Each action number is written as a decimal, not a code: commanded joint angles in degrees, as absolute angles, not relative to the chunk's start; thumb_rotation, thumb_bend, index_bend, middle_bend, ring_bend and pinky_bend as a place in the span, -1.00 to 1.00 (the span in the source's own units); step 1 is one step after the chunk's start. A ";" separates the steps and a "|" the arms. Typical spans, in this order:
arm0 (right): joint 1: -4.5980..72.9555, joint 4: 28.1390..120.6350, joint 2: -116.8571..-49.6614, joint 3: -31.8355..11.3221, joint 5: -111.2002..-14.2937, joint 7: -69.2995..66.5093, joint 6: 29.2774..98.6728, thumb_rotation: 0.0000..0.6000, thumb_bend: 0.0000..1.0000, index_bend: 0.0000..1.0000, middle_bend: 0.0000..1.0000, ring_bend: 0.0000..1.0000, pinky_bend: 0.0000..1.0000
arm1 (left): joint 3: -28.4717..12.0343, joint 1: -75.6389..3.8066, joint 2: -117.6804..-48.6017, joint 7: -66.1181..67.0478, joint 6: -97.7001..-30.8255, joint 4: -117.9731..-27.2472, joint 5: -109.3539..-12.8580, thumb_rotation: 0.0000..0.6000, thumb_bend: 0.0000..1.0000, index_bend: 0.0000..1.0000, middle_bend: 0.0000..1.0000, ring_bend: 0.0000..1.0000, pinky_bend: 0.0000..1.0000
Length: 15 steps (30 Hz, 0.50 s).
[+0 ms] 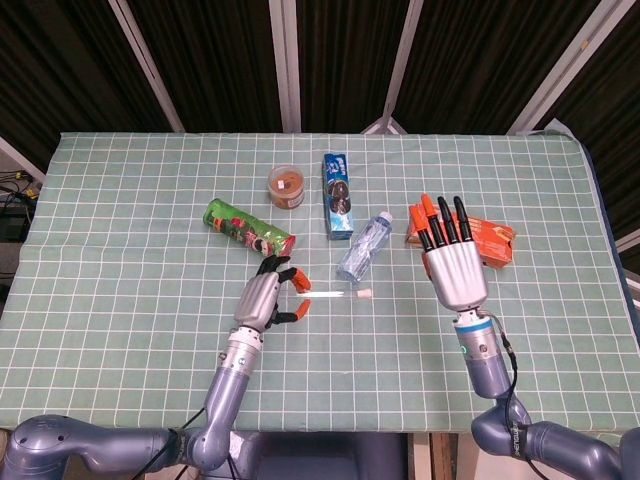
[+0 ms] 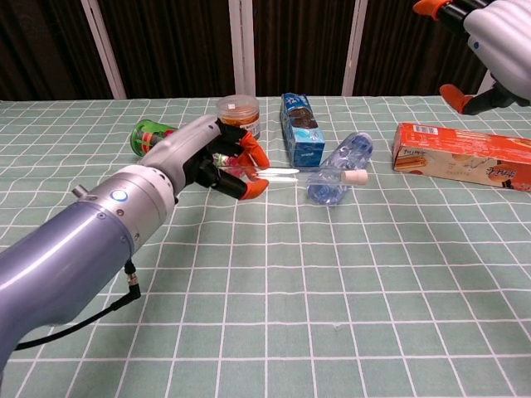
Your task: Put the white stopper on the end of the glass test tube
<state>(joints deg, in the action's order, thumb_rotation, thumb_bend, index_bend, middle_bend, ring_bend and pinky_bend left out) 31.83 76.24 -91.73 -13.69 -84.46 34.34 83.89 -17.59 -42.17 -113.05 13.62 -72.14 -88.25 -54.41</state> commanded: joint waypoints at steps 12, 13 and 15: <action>31.10 78.33 -90.56 -14.50 -83.44 34.92 84.34 1.00 -0.09 -0.86 -0.96 -1.00 -0.95 | -13.95 -39.46 -113.97 13.50 -70.37 -84.13 -55.89 1.00 0.34 0.16 0.04 -0.75 -1.00; 31.05 78.47 -90.53 -14.56 -83.34 34.91 84.35 1.00 -0.09 -0.86 -0.96 -1.00 -0.95 | -13.76 -39.28 -113.99 13.62 -70.26 -83.99 -56.01 1.00 0.34 0.16 0.04 -0.75 -1.00; 31.00 78.71 -90.46 -14.64 -83.25 34.90 84.37 1.00 -0.09 -0.86 -0.96 -1.00 -0.95 | -13.39 -39.02 -113.95 14.12 -70.16 -83.77 -56.26 1.00 0.34 0.16 0.04 -0.75 -1.00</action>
